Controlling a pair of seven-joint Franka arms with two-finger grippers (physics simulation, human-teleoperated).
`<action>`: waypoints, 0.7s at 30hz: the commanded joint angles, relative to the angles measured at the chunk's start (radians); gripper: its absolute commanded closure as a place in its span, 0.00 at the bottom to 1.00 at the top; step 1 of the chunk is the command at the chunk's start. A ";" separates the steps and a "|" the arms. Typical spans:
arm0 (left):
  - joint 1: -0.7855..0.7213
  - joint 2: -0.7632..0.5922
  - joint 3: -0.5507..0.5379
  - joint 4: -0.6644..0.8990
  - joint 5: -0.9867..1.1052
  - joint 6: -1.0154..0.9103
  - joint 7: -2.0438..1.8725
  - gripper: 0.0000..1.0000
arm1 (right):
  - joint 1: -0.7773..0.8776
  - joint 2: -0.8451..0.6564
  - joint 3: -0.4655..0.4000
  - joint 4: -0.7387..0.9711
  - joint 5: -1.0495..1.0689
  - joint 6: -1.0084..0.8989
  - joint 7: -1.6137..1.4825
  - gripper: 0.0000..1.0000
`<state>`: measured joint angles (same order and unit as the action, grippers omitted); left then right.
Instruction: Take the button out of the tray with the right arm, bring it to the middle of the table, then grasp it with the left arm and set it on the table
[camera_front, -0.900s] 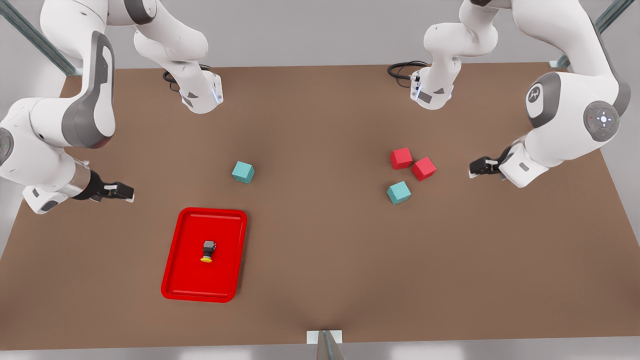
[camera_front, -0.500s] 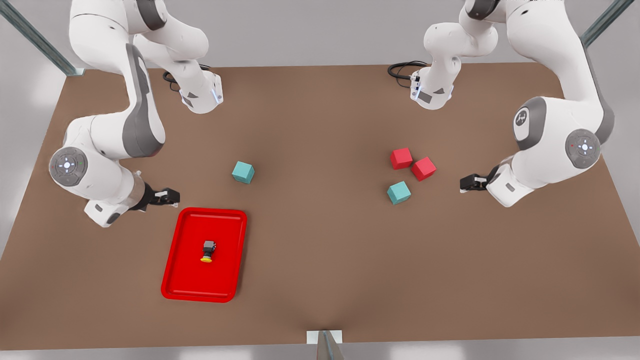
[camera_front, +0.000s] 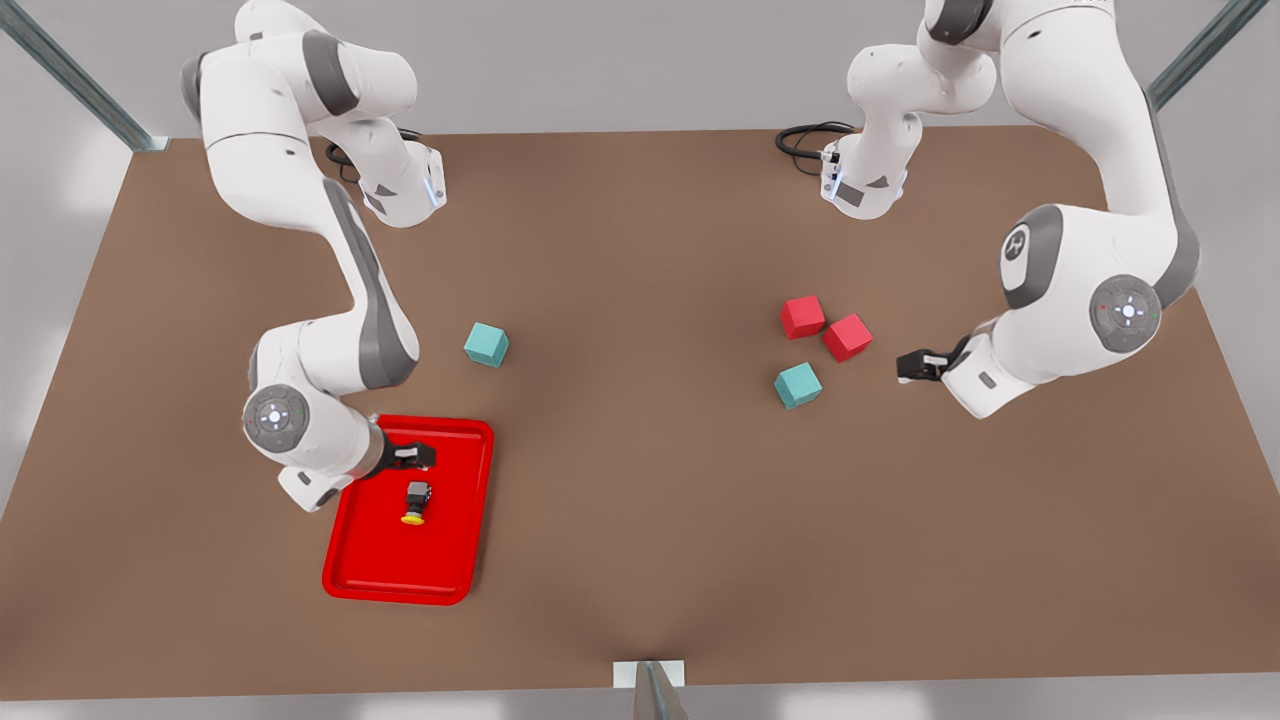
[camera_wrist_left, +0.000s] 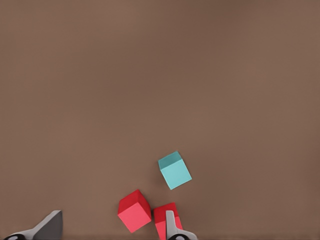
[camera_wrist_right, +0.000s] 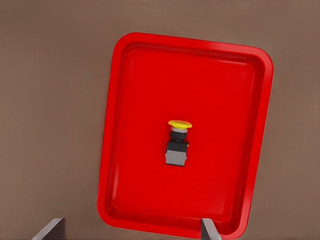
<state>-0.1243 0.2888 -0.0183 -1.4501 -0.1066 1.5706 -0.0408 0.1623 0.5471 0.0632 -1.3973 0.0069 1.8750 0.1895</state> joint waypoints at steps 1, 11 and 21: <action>-0.001 0.004 0.000 0.000 0.001 0.003 -0.010 0.00 | 0.005 0.007 0.001 -0.005 -0.004 0.056 0.341 0.00; -0.018 0.015 -0.002 0.004 0.033 0.002 -0.010 0.00 | -0.046 0.108 0.018 -0.092 -0.001 0.176 0.240 0.00; -0.038 0.053 -0.003 0.005 0.035 0.012 -0.010 0.00 | -0.090 0.114 0.076 -0.198 0.007 0.369 0.254 0.00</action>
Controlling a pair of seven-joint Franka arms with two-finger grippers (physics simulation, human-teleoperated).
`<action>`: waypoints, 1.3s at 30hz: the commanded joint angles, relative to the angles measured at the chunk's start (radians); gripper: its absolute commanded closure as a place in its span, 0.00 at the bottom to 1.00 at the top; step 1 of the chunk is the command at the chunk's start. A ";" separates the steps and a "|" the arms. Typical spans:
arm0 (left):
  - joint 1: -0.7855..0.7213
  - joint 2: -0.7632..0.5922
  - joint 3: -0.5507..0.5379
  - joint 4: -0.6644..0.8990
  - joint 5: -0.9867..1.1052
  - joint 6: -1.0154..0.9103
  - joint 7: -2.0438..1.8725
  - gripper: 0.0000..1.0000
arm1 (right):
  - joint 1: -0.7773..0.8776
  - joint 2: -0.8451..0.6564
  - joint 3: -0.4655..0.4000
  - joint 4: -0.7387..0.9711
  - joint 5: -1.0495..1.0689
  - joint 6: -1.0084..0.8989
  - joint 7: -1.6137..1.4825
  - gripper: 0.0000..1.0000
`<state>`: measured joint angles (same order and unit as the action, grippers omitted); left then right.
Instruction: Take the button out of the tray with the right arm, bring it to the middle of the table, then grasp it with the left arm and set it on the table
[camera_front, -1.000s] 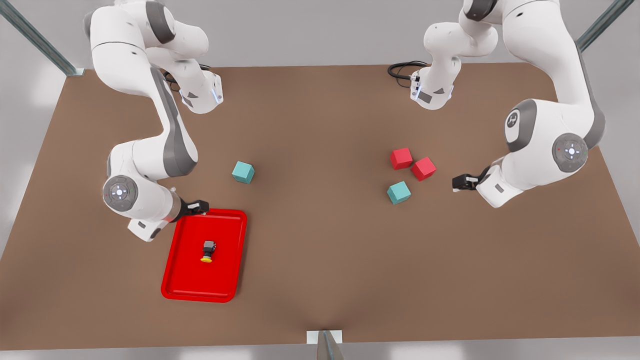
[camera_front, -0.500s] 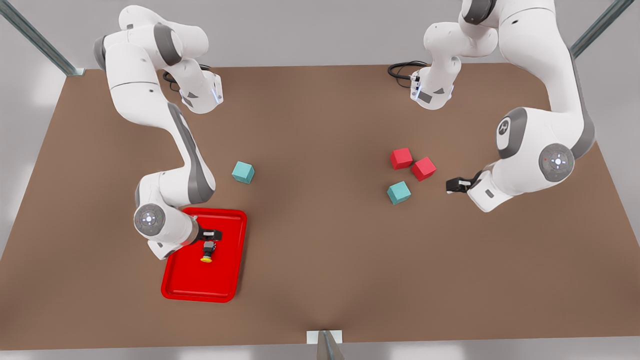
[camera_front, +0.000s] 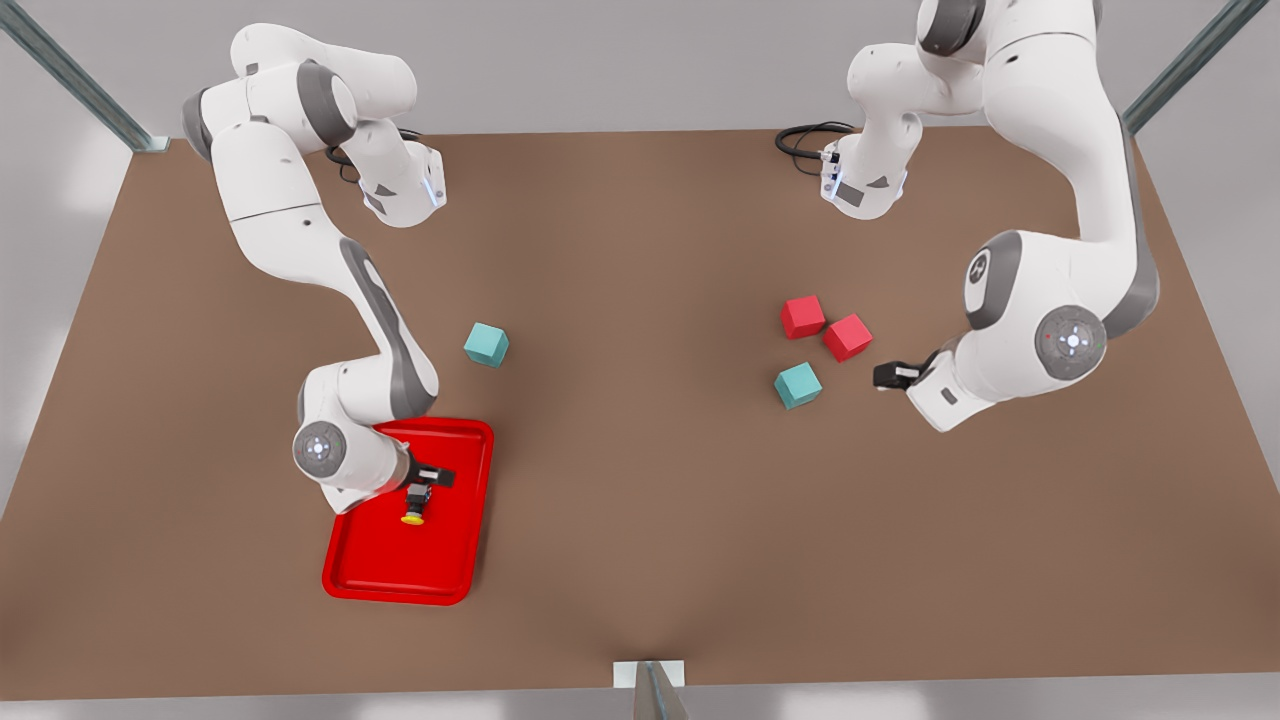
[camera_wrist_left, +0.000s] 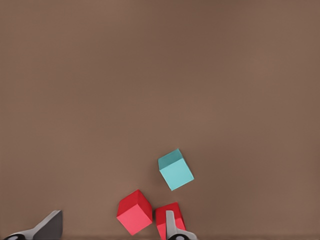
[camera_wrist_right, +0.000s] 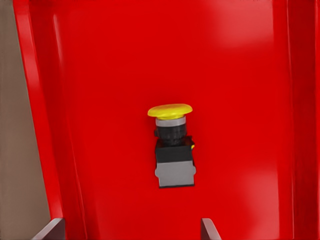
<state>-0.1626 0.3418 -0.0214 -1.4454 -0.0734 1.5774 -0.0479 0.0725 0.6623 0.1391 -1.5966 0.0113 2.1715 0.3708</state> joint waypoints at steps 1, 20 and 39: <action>0.000 0.002 0.000 0.000 0.001 0.013 -0.003 0.00 | 0.003 -0.001 0.000 -0.008 0.003 0.073 0.079 0.00; -0.021 0.062 0.000 0.043 0.001 0.024 -0.003 0.00 | 0.000 0.051 0.000 -0.043 -0.054 0.157 0.208 0.00; -0.026 0.065 0.000 0.043 0.001 0.024 -0.004 0.00 | -0.002 0.085 0.013 -0.034 -0.088 0.182 0.208 0.00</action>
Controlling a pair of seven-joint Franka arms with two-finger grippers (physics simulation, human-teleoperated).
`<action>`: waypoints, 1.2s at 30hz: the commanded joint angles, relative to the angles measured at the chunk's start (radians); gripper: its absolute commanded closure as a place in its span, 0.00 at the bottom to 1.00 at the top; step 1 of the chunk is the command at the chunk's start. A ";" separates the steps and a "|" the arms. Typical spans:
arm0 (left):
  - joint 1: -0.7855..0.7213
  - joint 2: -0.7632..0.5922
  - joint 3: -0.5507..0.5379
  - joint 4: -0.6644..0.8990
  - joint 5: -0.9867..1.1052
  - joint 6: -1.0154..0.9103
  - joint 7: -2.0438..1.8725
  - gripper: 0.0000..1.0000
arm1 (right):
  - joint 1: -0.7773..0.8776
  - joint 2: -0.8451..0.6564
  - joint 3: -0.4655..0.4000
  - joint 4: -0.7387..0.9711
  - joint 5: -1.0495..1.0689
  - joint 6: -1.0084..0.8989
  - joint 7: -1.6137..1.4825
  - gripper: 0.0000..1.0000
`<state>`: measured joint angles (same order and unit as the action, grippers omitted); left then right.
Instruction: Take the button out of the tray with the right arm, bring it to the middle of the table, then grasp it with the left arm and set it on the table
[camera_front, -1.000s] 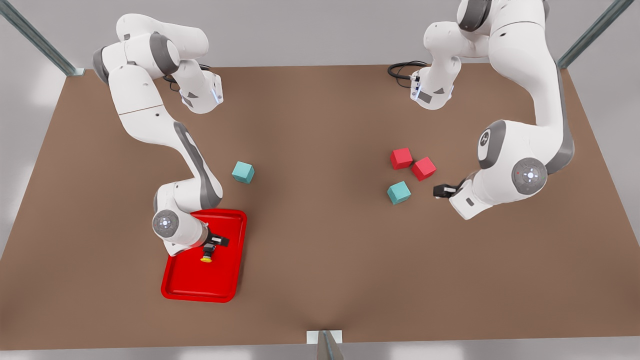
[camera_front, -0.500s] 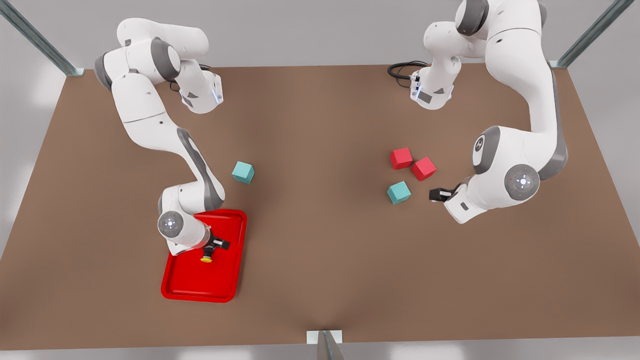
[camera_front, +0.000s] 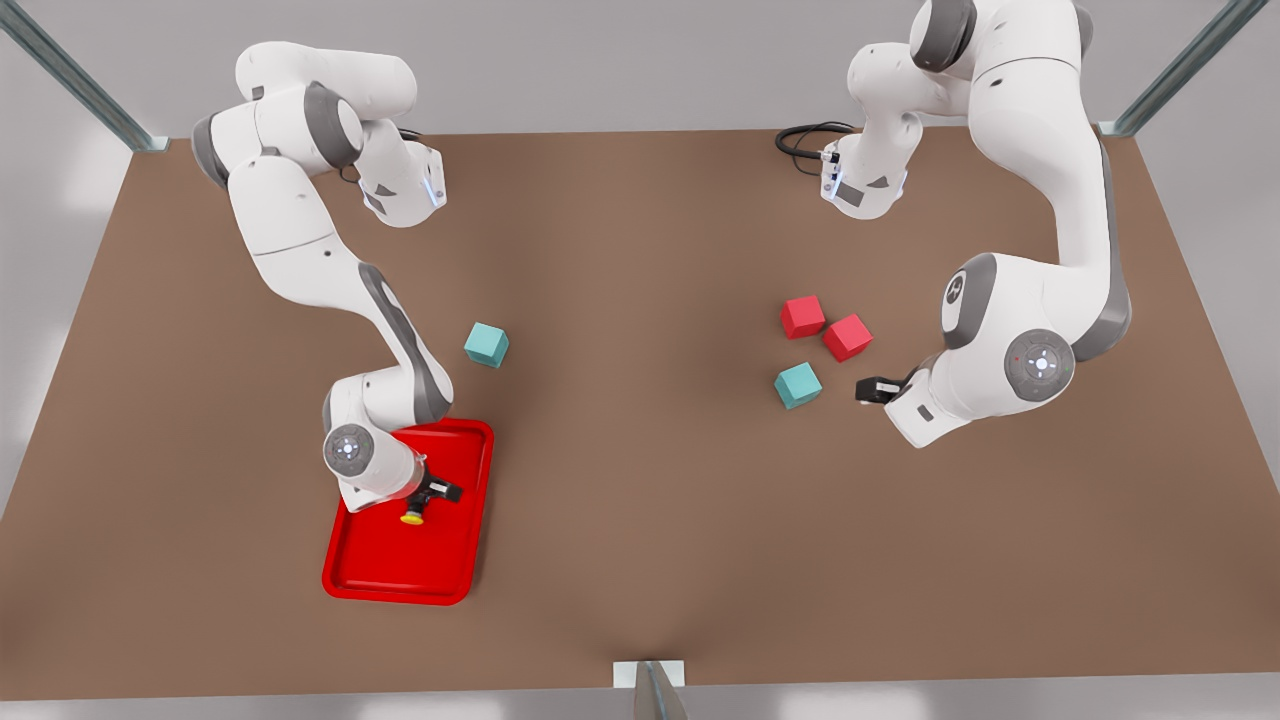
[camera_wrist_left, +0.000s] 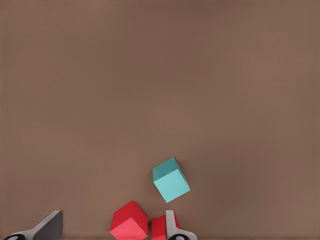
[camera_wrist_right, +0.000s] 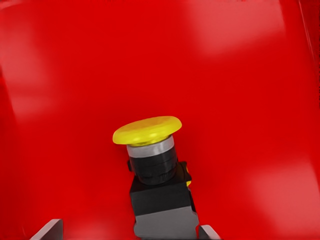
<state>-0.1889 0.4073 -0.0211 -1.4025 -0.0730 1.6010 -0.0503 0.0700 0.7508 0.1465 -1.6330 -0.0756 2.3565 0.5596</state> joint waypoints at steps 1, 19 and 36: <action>0.000 -0.001 0.000 0.000 0.001 -0.001 0.000 0.00 | -0.001 -0.010 0.007 0.004 0.000 -0.008 0.019 0.00; -0.003 -0.001 0.001 0.000 -0.001 0.000 -0.002 0.00 | -0.009 0.035 0.013 0.042 -0.075 -0.037 0.023 0.00; -0.007 -0.007 0.000 0.000 -0.001 0.002 -0.017 0.00 | 0.001 0.048 0.013 0.065 -0.076 -0.039 0.029 0.32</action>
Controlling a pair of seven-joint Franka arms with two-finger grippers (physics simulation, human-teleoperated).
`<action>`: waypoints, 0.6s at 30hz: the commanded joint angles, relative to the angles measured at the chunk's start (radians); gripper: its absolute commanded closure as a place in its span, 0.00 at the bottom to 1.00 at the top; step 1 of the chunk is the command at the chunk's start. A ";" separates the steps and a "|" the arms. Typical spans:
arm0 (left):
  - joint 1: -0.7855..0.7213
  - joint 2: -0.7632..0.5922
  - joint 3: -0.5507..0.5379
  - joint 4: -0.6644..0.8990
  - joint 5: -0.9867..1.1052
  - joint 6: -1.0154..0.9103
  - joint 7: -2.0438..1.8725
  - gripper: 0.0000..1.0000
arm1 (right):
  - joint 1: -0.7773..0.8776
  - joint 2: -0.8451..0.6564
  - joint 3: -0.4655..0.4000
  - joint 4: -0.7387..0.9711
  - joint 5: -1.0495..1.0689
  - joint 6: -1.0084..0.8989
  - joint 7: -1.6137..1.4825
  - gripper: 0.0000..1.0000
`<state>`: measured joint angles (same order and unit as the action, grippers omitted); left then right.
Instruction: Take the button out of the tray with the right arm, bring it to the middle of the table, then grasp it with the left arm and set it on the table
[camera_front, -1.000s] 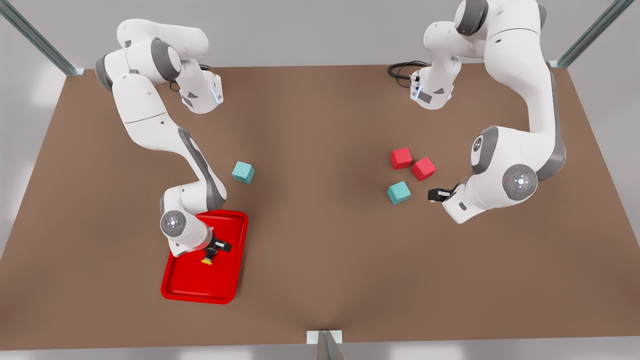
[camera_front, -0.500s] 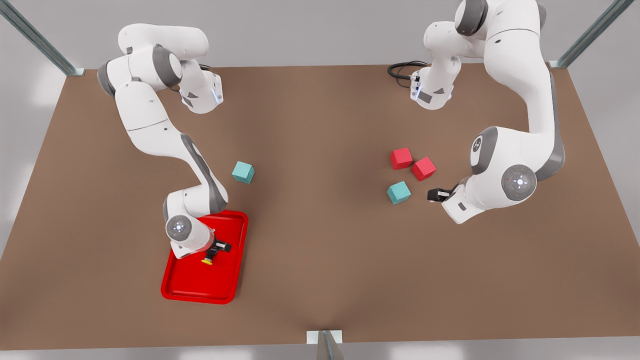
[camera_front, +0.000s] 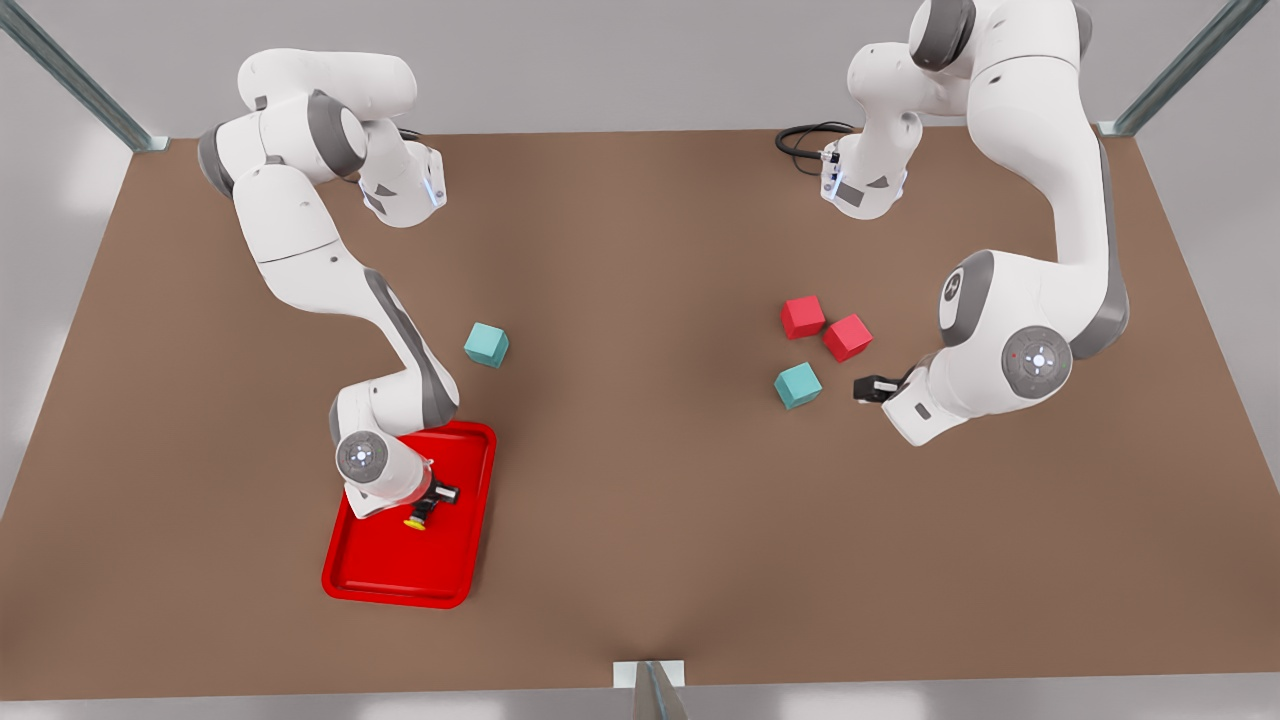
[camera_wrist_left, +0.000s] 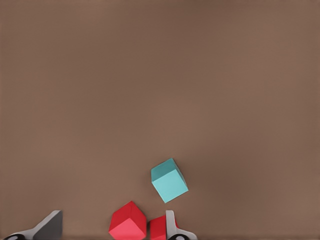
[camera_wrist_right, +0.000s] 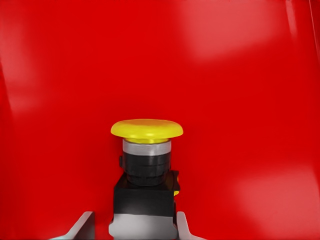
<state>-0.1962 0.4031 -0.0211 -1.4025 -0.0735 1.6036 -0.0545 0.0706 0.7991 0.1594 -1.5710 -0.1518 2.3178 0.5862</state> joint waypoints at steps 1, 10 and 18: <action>0.000 0.000 0.000 0.000 0.001 -0.001 -0.013 0.00 | 0.000 0.002 0.000 0.005 0.001 0.000 0.003 0.32; -0.012 -0.004 0.001 0.000 0.001 -0.001 -0.028 0.00 | 0.000 0.006 0.000 0.005 0.000 0.000 0.004 0.49; -0.014 -0.009 0.000 0.000 0.000 -0.001 -0.041 0.00 | -0.009 -0.018 0.014 0.002 0.006 -0.015 0.003 0.53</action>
<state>-0.2101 0.3966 -0.0211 -1.4025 -0.0732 1.6030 -0.0734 0.0634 0.7829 0.1689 -1.5703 -0.1427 2.3134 0.5822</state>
